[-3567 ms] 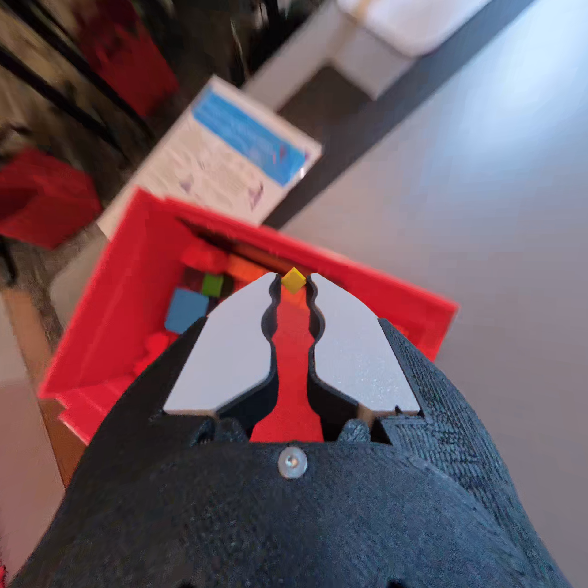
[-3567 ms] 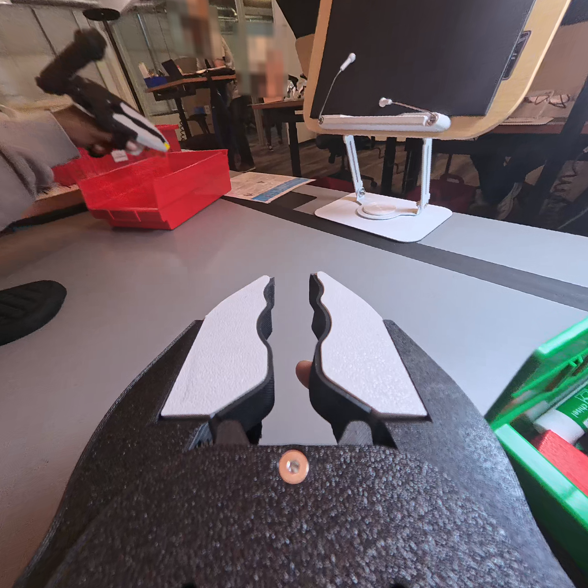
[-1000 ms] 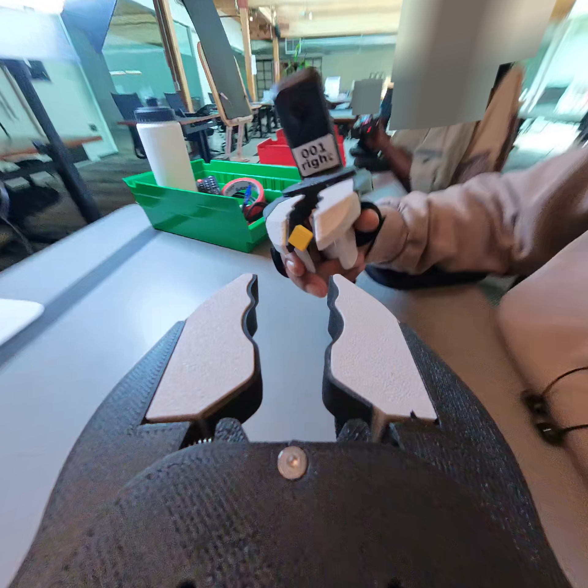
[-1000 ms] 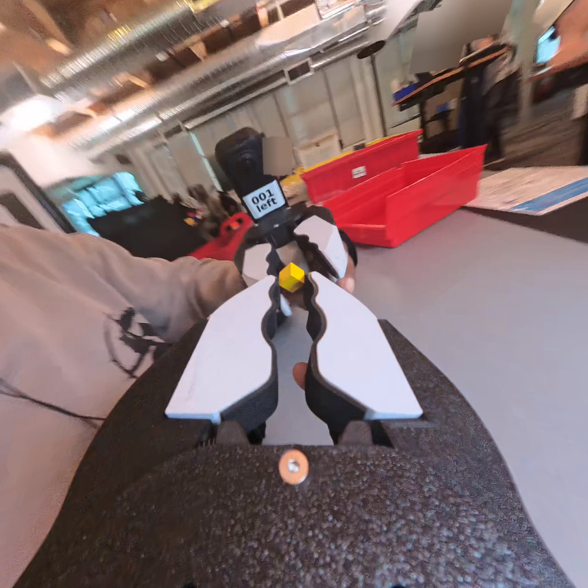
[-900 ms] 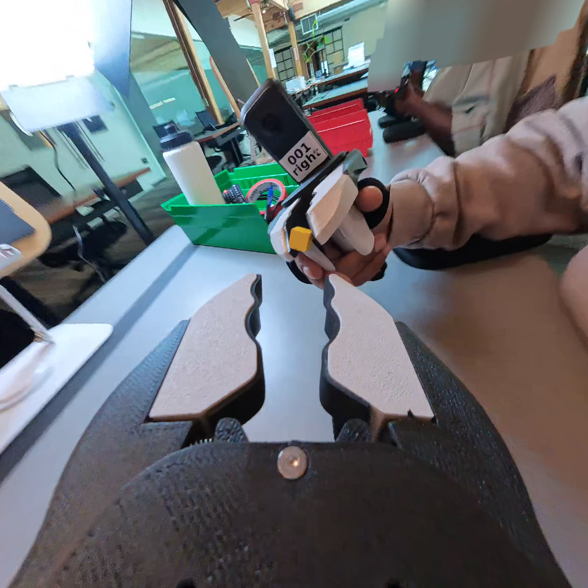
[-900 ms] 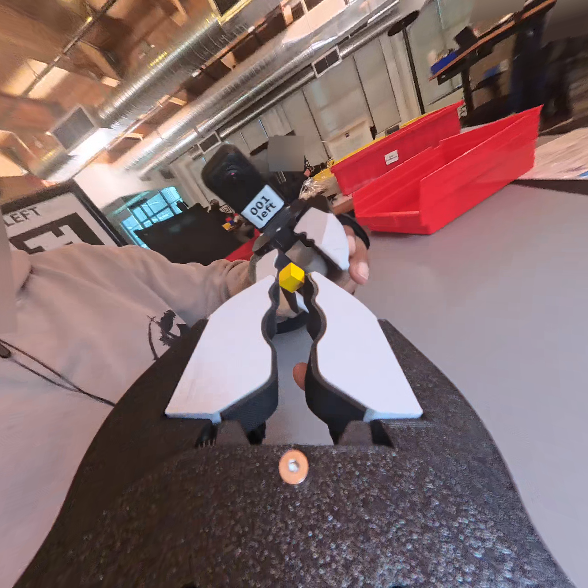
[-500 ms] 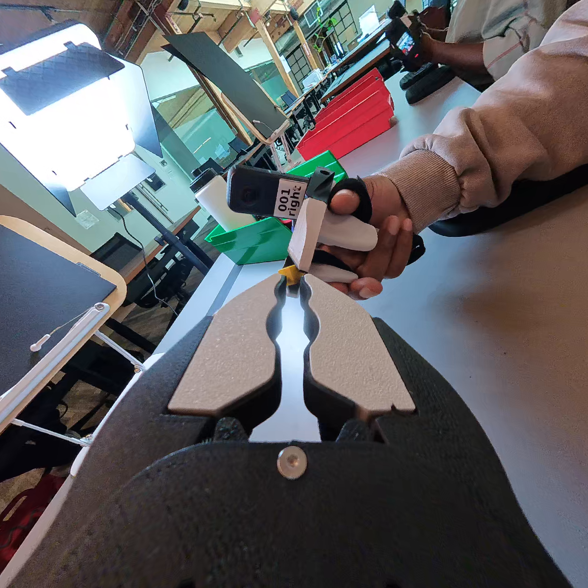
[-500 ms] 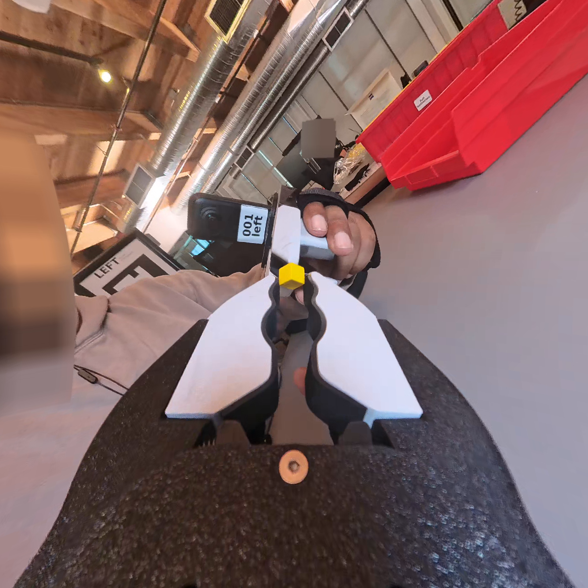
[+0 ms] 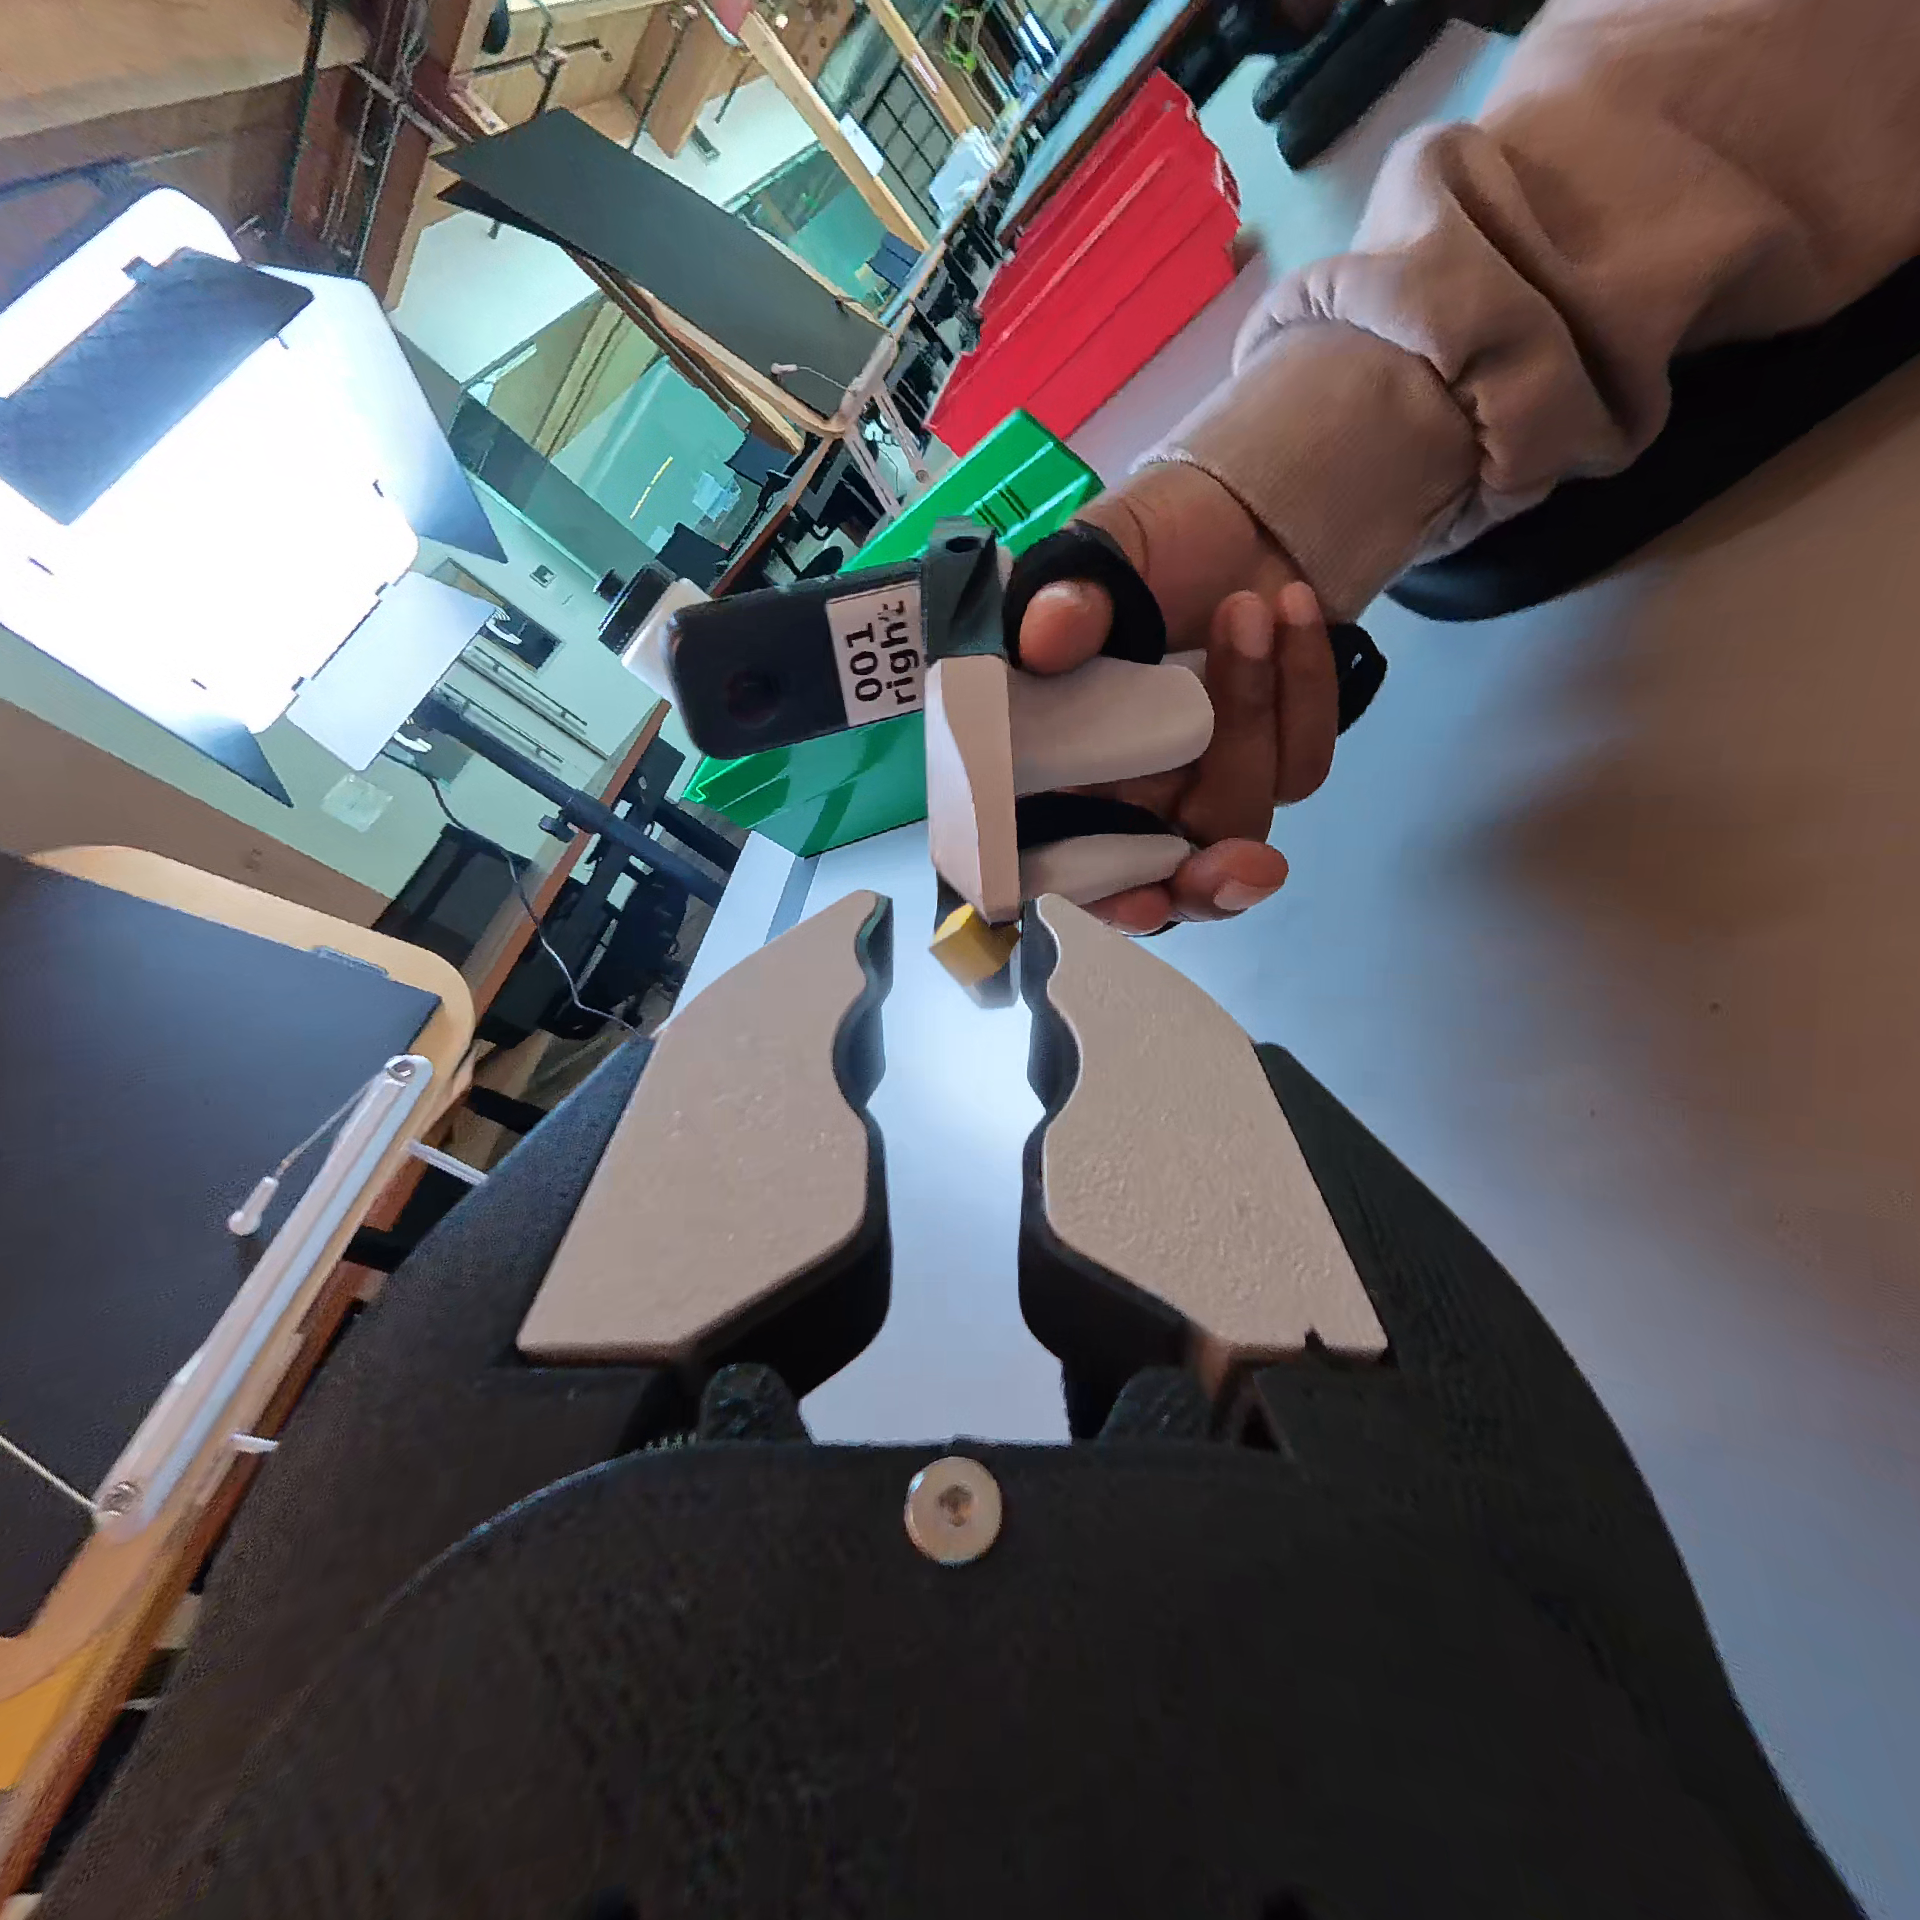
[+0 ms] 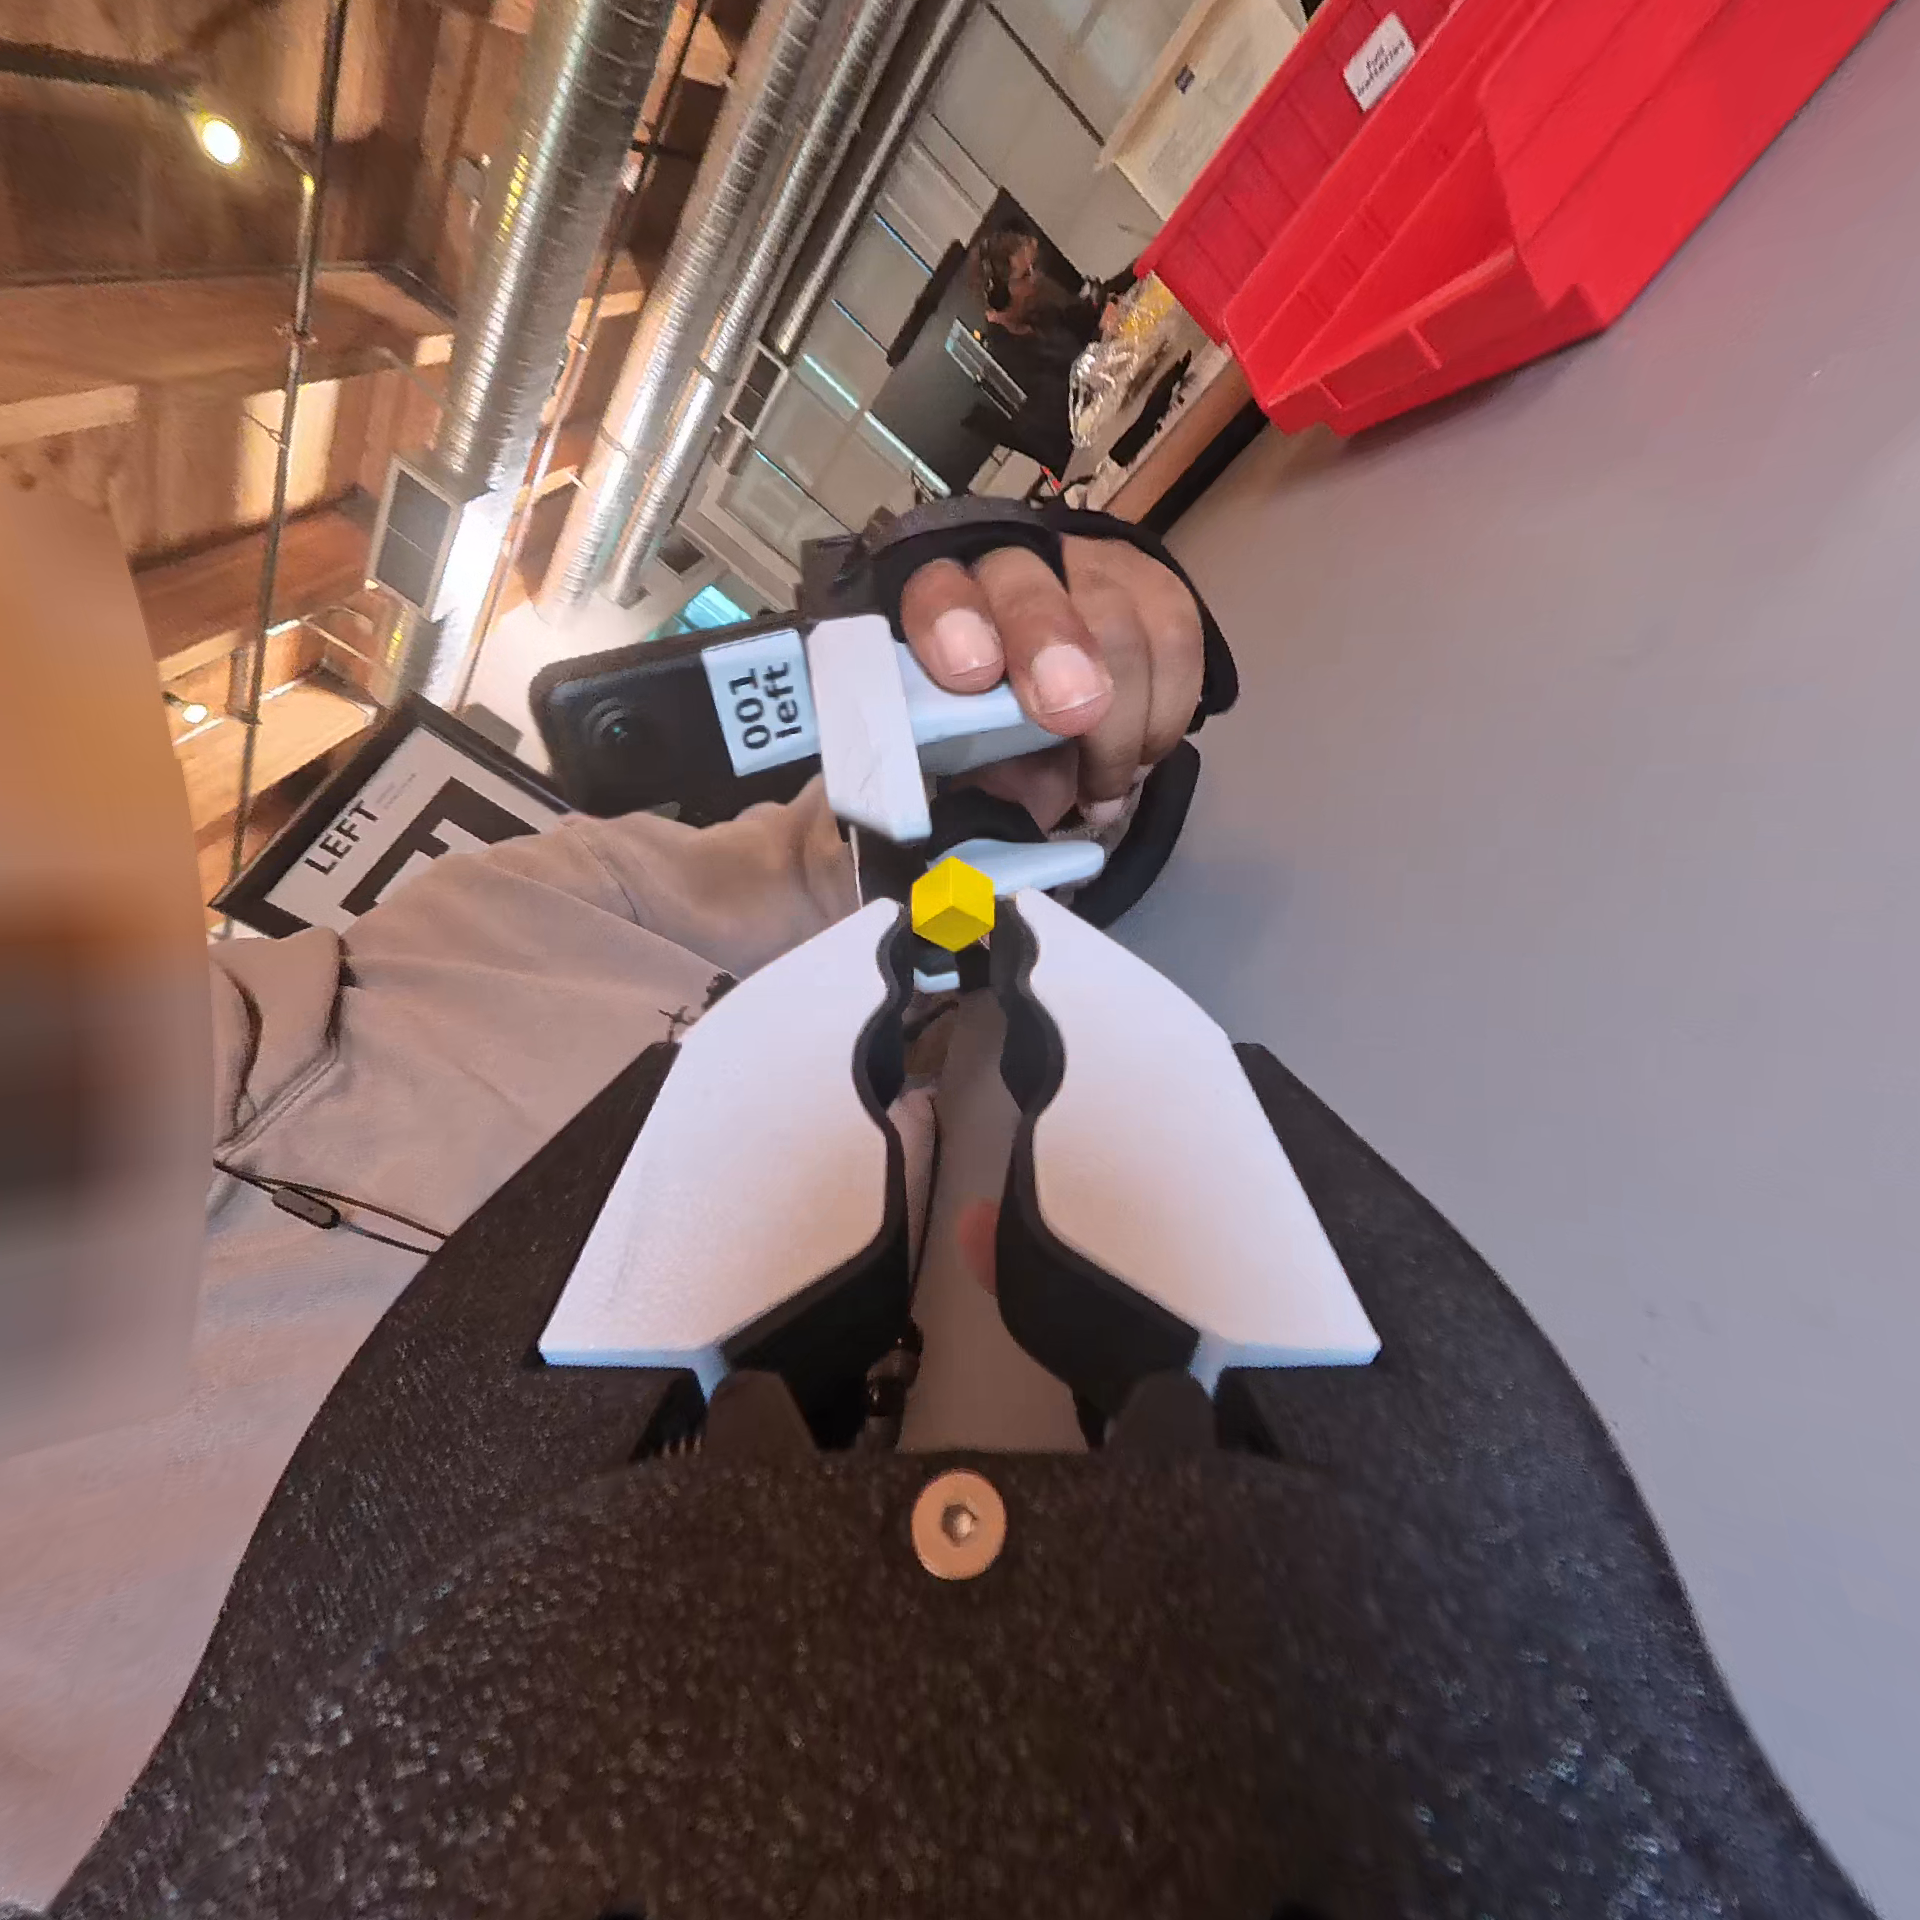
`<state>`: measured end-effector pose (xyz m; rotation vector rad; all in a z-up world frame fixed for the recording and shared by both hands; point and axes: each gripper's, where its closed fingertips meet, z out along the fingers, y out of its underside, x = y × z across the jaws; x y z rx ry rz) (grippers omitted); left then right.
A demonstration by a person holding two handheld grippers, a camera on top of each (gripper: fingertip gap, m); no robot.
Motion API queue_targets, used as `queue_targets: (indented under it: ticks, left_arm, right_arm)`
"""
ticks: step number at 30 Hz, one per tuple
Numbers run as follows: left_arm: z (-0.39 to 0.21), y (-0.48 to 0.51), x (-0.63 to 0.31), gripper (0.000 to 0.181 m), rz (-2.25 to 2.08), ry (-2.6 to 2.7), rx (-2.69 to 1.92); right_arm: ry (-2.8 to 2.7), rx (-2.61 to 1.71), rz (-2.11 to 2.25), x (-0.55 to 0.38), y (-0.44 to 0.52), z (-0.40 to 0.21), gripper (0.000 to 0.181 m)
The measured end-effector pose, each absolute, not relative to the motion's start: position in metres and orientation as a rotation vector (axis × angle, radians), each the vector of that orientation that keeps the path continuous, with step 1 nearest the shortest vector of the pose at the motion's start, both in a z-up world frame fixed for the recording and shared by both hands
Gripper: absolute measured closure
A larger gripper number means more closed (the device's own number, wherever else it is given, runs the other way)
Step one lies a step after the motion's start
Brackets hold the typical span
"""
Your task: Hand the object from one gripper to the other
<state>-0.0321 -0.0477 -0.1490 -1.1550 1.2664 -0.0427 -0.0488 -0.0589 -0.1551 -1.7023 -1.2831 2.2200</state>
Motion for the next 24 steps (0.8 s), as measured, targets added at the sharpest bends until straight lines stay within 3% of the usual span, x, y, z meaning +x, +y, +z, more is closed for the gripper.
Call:
queue_targets:
  ticks: [6, 17, 22, 24]
  left_arm:
    - [-0.160, -0.049, -0.030, 0.168, 0.106, 1.365, -1.122]
    - [-0.168, -0.050, -0.032, 0.161, 0.263, 1.462, -1.030]
    - [-0.165, -0.051, -0.033, 0.168, 0.193, 1.442, -1.089]
    - [-0.154, -0.049, -0.034, 0.168, 0.041, 1.337, -1.170]
  right_arm:
    - [-1.315, -1.744, 2.190, -0.049, -0.059, -0.162, 0.167]
    - [-1.345, -1.768, 2.193, -0.049, -0.061, -0.167, 0.167]
    - [-1.346, -1.736, 2.210, -0.049, -0.063, -0.165, 0.167]
    - [-1.306, -1.655, 2.135, -0.051, -0.055, -0.156, 0.156]
